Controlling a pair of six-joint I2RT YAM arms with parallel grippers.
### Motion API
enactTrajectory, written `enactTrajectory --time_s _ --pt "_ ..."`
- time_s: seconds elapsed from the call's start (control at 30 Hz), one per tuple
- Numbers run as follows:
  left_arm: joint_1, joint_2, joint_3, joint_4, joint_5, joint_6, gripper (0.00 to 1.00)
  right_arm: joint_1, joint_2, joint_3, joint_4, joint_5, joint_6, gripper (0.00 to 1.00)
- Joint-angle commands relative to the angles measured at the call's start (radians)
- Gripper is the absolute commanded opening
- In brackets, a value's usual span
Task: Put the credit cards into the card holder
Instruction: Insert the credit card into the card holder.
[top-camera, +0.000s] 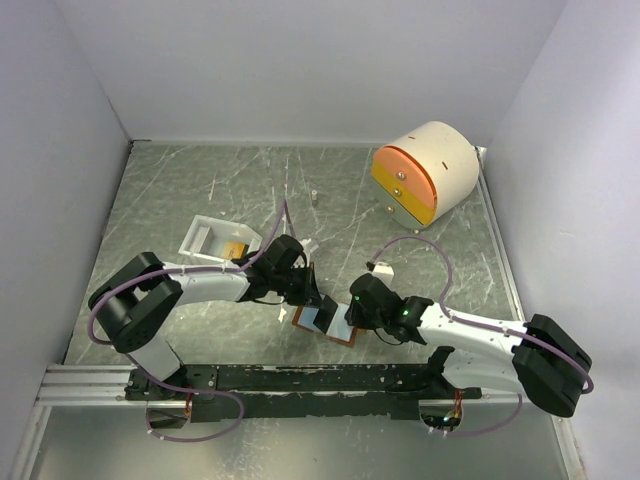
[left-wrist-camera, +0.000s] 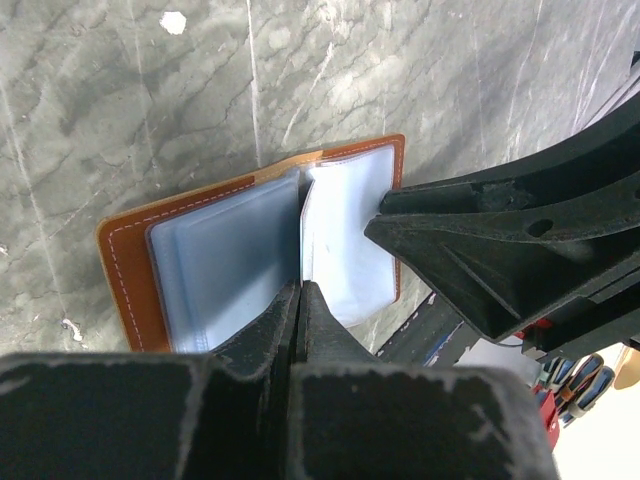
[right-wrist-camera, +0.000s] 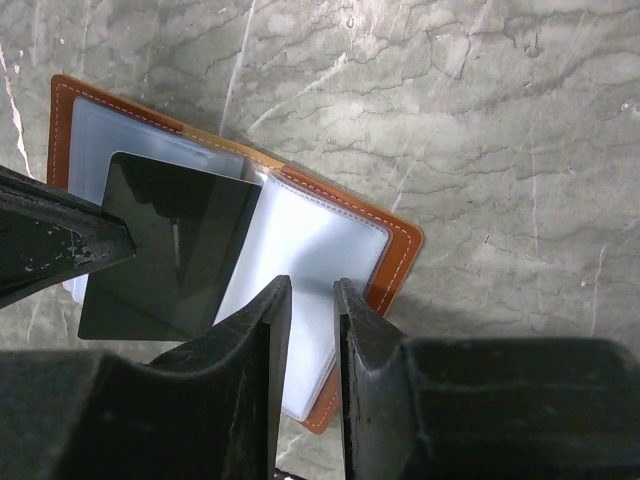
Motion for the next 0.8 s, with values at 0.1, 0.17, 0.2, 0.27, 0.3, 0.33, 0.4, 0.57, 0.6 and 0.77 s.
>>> enactTrajectory --time_s 0.1,0.17,0.2,0.27,0.3,0.33,0.4,0.57,0.6,0.77 --pt "-0.011 0.016 0.008 -0.002 -0.018 0.024 0.07 -0.004 0.004 -0.019 -0.057 0.010 0.007 0.24" --pt "-0.012 0.010 -0.003 0.009 -0.024 0.005 0.07 -0.004 -0.003 -0.012 -0.076 0.020 0.009 0.24" --pt "-0.012 0.006 -0.008 0.021 -0.020 -0.007 0.07 -0.004 -0.008 -0.007 -0.087 0.021 0.010 0.24" --pt "-0.013 0.005 -0.018 0.047 -0.010 -0.024 0.07 -0.004 -0.020 0.006 -0.110 0.017 0.008 0.24" --pt "-0.011 0.006 -0.021 0.057 -0.005 -0.034 0.07 -0.005 -0.025 0.010 -0.119 0.016 0.007 0.25" --pt "-0.012 0.010 -0.023 0.069 0.005 -0.042 0.07 -0.004 -0.027 0.012 -0.125 0.019 0.006 0.25" --pt "-0.014 0.019 -0.022 0.098 0.023 -0.056 0.07 -0.005 -0.026 0.007 -0.126 0.030 0.005 0.25" --pt "-0.025 0.054 -0.003 0.089 0.013 -0.053 0.07 -0.005 0.005 -0.001 -0.106 0.016 0.011 0.25" --pt "-0.026 0.055 -0.004 0.086 0.006 -0.051 0.07 -0.004 0.006 -0.003 -0.105 0.017 0.013 0.25" --pt "-0.028 0.058 -0.004 0.060 -0.036 -0.031 0.07 -0.005 -0.010 -0.006 -0.104 0.025 0.018 0.25"
